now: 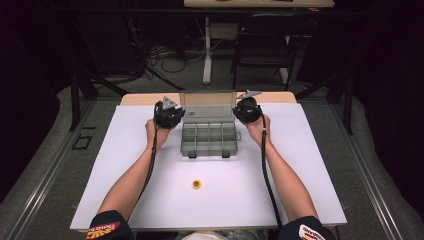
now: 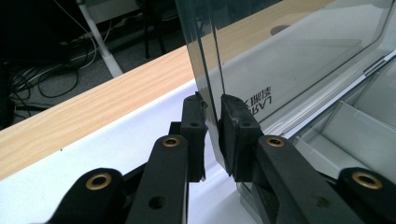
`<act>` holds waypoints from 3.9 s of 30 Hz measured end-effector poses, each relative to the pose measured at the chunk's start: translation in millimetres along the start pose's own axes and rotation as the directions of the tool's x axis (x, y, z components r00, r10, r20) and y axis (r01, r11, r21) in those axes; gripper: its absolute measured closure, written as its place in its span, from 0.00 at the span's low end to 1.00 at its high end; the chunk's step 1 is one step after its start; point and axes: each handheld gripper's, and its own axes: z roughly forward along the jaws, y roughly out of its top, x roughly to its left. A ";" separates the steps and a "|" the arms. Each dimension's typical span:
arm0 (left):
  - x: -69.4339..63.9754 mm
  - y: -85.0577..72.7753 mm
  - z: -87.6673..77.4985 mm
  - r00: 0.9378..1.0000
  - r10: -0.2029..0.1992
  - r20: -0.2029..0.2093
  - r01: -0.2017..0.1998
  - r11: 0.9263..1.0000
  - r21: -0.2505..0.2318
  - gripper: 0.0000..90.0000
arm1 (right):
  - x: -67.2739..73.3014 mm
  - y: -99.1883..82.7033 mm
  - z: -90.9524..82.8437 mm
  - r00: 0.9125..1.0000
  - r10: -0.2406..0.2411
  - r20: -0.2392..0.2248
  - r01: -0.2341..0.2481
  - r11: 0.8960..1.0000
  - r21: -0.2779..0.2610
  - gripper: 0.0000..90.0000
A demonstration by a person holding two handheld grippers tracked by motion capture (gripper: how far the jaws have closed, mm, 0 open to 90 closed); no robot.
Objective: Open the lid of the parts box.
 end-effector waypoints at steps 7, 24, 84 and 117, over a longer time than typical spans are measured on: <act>-0.1 -3.1 3.8 1.000 -0.010 -0.001 0.010 1.000 0.014 0.89 | -0.5 -2.5 4.3 1.000 0.011 -0.001 -0.011 1.000 0.012 0.92; -1.1 -9.3 11.1 1.000 -0.015 -0.006 0.016 0.999 0.042 0.88 | 0.4 -8.9 14.3 1.000 0.019 -0.003 -0.019 0.998 0.055 0.91; -4.0 -6.6 -2.7 0.998 -0.021 -0.066 0.026 0.997 0.067 0.34 | -6.7 -19.0 0.7 0.996 0.074 -0.055 -0.072 0.997 0.029 0.32; -50.5 -30.3 -94.9 0.986 0.040 0.164 -0.042 0.999 0.008 0.06 | 15.4 -55.0 -72.4 0.986 -0.052 -0.161 0.041 0.997 -0.071 0.00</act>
